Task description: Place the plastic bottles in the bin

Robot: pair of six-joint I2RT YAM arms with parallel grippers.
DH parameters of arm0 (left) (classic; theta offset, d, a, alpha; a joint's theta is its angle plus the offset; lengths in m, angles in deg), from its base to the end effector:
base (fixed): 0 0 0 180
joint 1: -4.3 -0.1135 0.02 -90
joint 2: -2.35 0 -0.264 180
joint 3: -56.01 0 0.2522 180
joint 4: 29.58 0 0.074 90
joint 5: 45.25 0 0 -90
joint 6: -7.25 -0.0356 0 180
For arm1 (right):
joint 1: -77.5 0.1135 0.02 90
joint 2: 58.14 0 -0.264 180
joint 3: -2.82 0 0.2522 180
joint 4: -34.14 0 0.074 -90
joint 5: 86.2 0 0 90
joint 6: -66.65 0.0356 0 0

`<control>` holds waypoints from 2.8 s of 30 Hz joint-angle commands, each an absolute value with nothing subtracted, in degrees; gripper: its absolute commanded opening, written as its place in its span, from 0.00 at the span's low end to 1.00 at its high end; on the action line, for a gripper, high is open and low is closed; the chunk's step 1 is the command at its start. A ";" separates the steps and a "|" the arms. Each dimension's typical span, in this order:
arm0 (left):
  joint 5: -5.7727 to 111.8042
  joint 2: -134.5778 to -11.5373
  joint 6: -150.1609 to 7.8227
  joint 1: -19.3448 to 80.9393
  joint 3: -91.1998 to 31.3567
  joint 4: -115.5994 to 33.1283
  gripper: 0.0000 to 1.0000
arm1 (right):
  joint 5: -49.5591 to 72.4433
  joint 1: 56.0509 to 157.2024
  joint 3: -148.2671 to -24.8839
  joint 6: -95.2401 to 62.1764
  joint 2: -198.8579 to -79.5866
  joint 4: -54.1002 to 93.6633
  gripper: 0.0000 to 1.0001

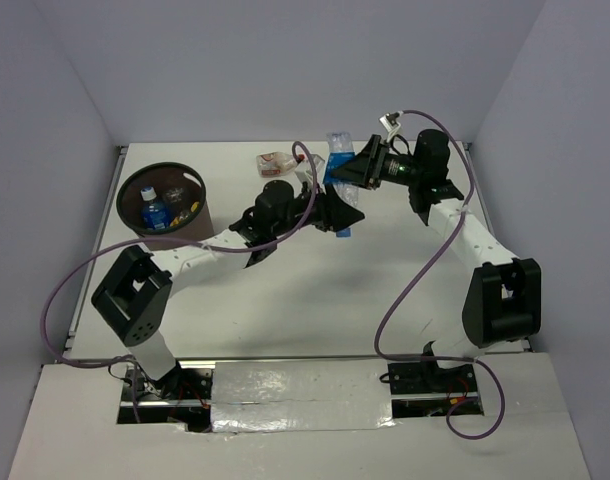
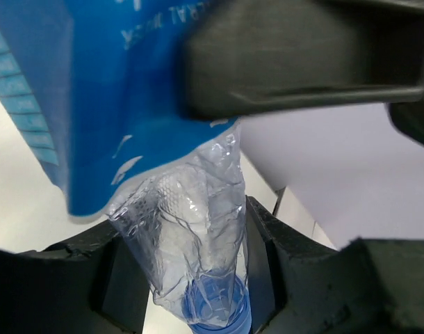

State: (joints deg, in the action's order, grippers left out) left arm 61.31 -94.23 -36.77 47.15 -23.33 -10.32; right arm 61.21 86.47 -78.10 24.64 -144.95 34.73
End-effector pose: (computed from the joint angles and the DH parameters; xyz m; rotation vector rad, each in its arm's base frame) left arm 0.2858 -0.2789 0.3048 0.2108 1.7146 -1.4159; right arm 0.3400 0.0840 0.3426 -0.2292 1.8625 1.5379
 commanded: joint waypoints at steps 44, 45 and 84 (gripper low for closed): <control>45.27 -61.90 -66.41 1.66 -29.99 -70.67 0.99 | 52.27 90.58 -100.05 -33.01 -152.79 -6.86 1.00; 46.93 -61.46 -66.05 1.66 -30.69 -71.11 0.99 | 50.75 91.12 -100.85 -33.62 -153.50 -8.00 1.00; 51.62 -76.24 -36.16 28.47 -39.85 -53.26 0.99 | 41.95 95.34 -118.40 -99.57 -182.13 1.39 1.00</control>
State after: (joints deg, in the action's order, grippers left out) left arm 54.75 -80.92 -34.67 28.35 -39.03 -53.36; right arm 40.12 95.74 -111.01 -93.50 -177.73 0.28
